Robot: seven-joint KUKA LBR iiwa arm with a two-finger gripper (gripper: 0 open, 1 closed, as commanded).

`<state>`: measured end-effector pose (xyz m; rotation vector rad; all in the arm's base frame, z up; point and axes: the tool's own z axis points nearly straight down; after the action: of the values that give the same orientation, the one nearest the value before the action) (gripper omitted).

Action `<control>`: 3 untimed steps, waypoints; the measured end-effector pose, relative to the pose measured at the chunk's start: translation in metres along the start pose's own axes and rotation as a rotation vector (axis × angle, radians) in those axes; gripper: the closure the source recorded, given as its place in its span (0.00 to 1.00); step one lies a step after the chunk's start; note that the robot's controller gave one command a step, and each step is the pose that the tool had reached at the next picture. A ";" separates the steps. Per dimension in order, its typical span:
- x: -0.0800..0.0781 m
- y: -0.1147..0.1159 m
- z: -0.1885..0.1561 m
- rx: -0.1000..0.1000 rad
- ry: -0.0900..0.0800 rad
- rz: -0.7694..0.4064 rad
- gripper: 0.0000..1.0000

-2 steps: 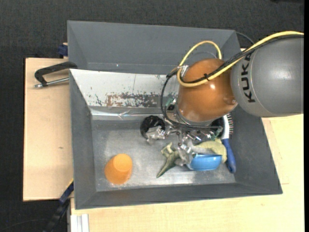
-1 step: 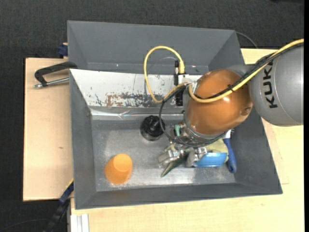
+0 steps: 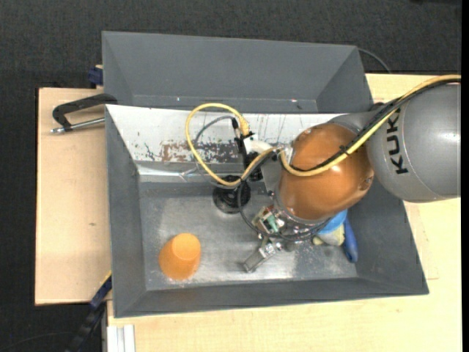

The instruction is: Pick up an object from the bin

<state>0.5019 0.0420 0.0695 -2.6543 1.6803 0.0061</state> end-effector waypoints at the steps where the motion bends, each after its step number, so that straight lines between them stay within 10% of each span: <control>1: -0.002 -0.001 0.000 0.002 0.001 0.003 0.00; 2: -0.002 -0.001 0.000 0.002 0.000 0.004 1.00; 3: -0.002 -0.003 -0.077 0.012 0.005 0.008 1.00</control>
Offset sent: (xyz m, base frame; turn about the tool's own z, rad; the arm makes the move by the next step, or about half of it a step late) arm 0.0000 0.0000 0.0000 0.0000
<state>0.5043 0.0450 0.1463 -2.6413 1.6865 -0.0100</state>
